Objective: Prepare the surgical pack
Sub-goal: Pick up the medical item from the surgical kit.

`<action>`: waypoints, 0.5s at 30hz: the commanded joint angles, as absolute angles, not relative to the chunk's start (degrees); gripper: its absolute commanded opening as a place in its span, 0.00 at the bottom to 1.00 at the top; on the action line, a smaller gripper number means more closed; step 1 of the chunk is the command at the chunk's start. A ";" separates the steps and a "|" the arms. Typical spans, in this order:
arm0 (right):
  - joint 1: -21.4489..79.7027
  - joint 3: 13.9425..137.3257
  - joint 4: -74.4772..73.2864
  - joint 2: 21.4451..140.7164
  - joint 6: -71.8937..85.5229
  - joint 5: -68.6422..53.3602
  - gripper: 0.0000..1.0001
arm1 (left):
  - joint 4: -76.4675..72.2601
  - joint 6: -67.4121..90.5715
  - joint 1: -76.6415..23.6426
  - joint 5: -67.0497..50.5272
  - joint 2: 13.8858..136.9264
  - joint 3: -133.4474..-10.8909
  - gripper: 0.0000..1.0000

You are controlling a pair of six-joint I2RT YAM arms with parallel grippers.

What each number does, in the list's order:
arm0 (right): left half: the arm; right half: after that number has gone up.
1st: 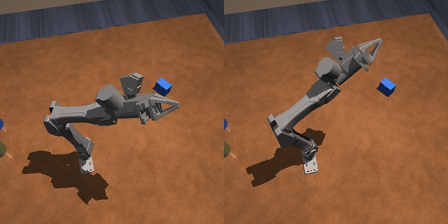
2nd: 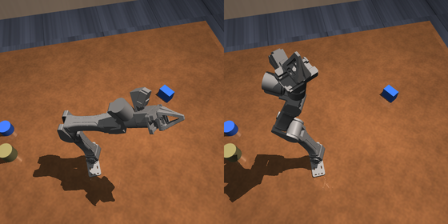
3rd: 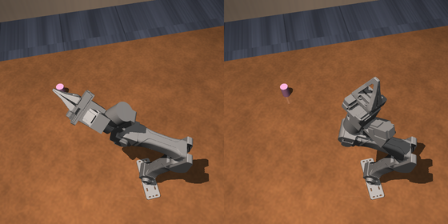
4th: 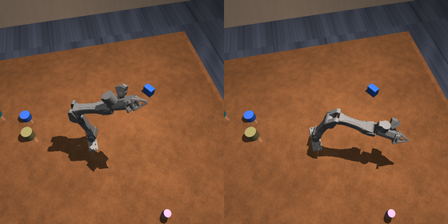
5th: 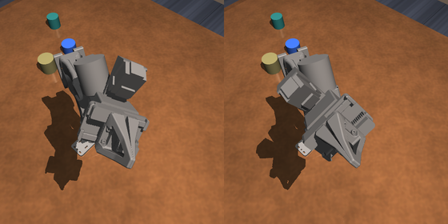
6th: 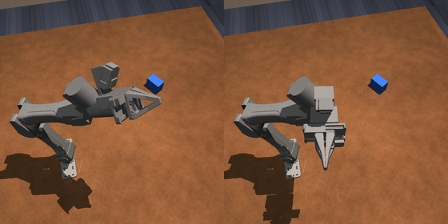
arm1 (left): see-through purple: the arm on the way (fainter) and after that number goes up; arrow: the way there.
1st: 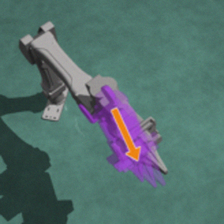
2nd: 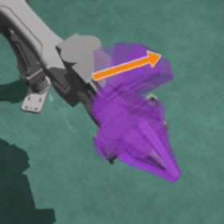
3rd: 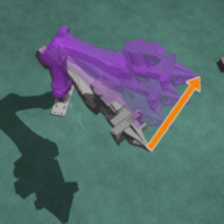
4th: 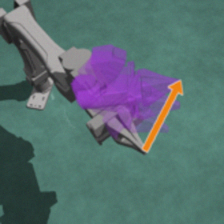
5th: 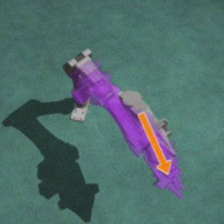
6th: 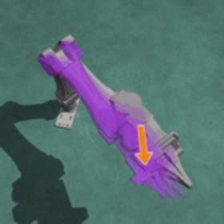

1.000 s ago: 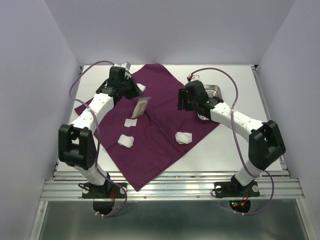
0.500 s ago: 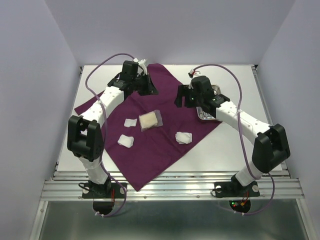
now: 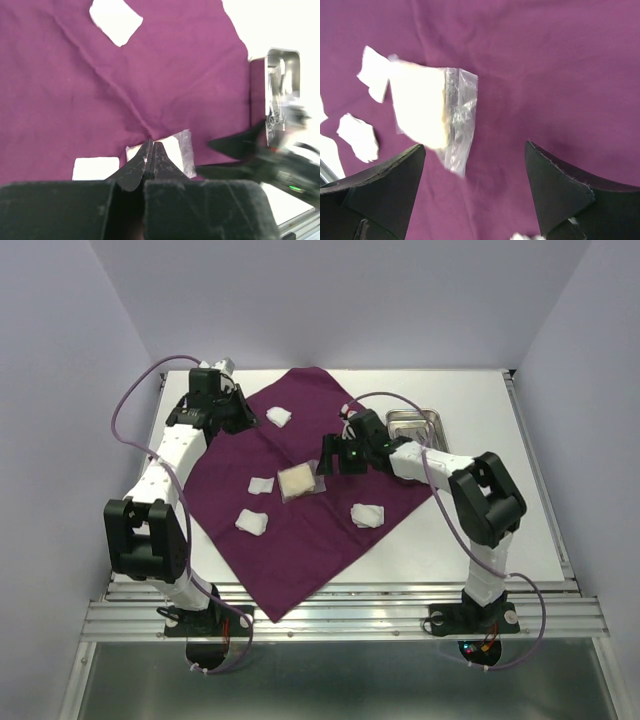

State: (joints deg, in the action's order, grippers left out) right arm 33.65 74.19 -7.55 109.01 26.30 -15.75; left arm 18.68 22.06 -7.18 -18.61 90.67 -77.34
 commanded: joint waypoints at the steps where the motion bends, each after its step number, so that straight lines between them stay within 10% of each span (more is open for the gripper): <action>1: 36.04 80.15 -4.48 114.24 26.72 -19.60 0.86 | 17.58 21.88 -7.56 -17.49 86.66 -76.64 0.00; 7: 37.97 82.97 -4.75 118.47 27.16 -19.51 0.79 | 17.14 22.15 -7.56 -18.37 86.66 -75.41 0.00; 15: 38.50 83.67 -3.69 118.91 28.12 -19.25 0.41 | 16.88 21.88 -7.56 -18.81 86.31 -74.36 0.00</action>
